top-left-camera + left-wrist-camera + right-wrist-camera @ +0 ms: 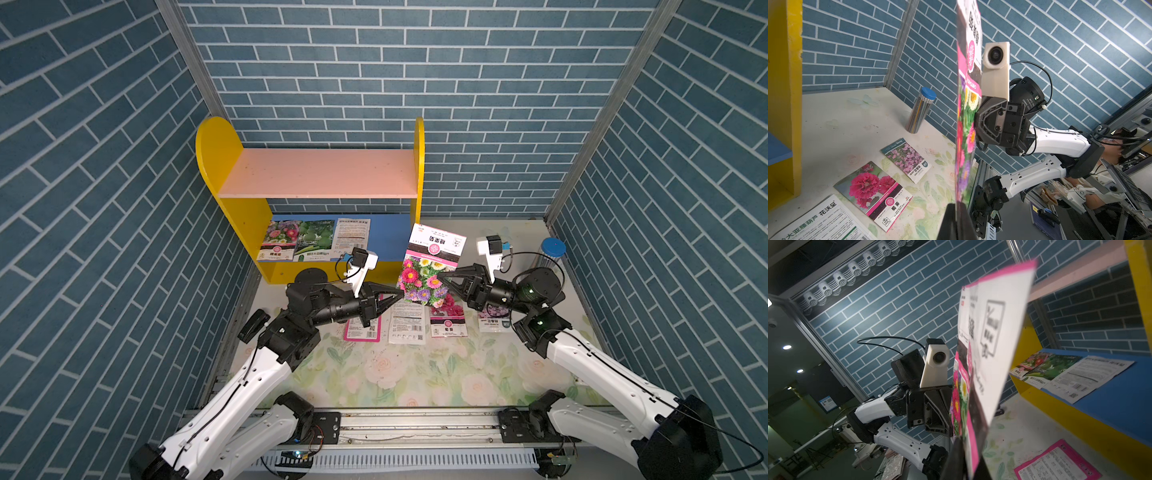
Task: Take the seed bag off the shelf
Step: Pick up the seed packet from the shelf.
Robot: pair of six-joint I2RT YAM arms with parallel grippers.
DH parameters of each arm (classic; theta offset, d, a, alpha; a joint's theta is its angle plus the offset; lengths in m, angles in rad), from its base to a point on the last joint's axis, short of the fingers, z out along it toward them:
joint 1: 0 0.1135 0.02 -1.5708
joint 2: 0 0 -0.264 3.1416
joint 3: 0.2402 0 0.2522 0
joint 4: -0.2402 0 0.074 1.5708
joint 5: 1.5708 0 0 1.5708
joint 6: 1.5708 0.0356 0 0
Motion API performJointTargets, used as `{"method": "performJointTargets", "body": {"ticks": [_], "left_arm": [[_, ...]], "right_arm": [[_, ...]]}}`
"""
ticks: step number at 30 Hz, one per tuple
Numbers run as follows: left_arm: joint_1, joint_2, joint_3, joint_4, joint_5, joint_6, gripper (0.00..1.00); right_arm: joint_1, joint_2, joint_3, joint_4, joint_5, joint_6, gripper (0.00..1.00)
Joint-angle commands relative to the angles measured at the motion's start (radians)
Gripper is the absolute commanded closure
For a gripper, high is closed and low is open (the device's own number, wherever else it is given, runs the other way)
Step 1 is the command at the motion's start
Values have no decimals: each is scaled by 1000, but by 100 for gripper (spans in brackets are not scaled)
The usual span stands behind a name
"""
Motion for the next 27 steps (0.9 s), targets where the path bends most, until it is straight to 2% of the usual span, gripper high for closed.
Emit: {"method": "performJointTargets", "body": {"ticks": [1,4,5,6,8,10,15,21,24,27], "left_arm": [[-9,17,-13,20,-26,11,93],[-8,37,10,-20,-61,26,66],[-8,40,23,-45,-75,37,54],[-8,46,42,-80,-104,54,37],[-8,50,78,-149,-155,91,13],[-7,51,109,-204,-206,118,0],[-6,50,163,-321,-335,171,0],[-6,47,189,-398,-480,170,0],[-7,47,186,-405,-479,174,0],[-7,52,185,-411,-472,172,0]], "right_arm": [[-5,-31,9,-6,10,-19,100],[-13,-55,13,-73,27,-51,100],[-17,-64,16,-96,22,-60,100],[-26,-76,19,-134,18,-75,100],[-45,-102,22,-222,21,-117,100],[-69,-128,24,-304,14,-150,100],[-92,-177,32,-528,-8,-255,100],[-80,-218,3,-665,41,-223,100],[-80,-225,8,-804,90,-257,100],[-72,-211,-21,-897,84,-254,100]]}}
